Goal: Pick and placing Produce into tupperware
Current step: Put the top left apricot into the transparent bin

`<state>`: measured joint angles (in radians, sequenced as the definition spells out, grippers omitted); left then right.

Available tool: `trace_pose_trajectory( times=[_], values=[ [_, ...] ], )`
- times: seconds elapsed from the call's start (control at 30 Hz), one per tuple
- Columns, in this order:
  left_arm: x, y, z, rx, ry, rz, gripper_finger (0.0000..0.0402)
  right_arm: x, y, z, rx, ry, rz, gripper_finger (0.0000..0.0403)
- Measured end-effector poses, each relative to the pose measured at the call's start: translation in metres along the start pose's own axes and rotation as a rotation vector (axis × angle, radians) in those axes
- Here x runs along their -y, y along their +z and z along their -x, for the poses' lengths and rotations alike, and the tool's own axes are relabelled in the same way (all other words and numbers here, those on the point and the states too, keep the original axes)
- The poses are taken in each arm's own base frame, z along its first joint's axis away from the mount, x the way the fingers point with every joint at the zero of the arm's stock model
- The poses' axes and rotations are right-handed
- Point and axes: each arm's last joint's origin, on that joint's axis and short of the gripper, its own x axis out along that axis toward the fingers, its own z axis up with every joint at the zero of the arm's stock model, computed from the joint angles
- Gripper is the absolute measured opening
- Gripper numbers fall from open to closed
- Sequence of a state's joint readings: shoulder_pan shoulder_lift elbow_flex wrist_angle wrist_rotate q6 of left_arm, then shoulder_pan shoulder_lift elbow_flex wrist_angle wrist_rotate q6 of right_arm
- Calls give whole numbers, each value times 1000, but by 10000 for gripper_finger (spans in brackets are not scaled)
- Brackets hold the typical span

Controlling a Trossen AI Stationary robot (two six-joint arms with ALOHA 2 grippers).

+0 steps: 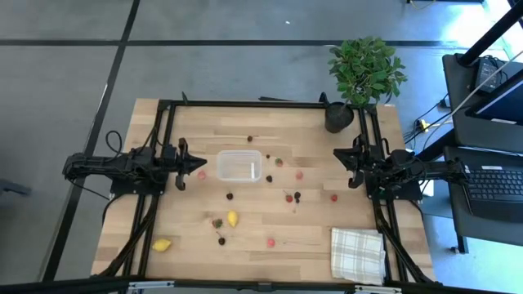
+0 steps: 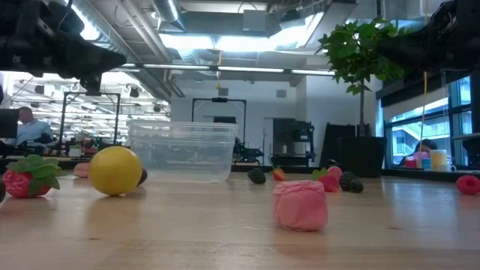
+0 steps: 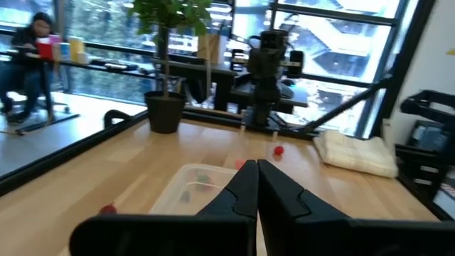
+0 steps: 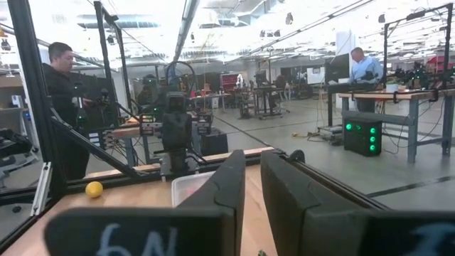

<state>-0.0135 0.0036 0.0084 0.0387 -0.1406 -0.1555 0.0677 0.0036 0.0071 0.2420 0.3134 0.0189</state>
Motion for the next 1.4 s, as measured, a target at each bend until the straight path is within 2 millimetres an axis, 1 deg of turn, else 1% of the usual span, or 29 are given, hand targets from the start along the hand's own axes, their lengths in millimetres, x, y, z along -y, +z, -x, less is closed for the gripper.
trace_pose_trajectory(
  times=[0.13, 0.43, 0.57, 0.67, 0.97, 1.27, 1.4],
  values=[
    [1, 0, 0, -4, -29, 0, 36, 0, 0, 0, 0, 0, 1, 51],
    [1, 0, 0, -8, -29, -15, 157, 0, 0, 0, 0, 0, 2, 51],
    [1, -1, 0, -8, -29, -30, 187, 0, 0, 0, 0, 0, 2, 51],
    [1, 0, 0, -7, -29, -2, 193, 0, 0, 0, 0, 0, 2, 51],
    [1, 4, 0, 39, -26, -2, 195, 0, 0, 0, -1, 0, 8, 51],
    [1, 4, 0, 38, -25, -3, 195, 0, -1, 0, -8, 0, 78, 51],
    [2, 12, 1, 14, -12, -6, 195, 0, -1, 0, -8, 0, 80, 51]
  ],
)
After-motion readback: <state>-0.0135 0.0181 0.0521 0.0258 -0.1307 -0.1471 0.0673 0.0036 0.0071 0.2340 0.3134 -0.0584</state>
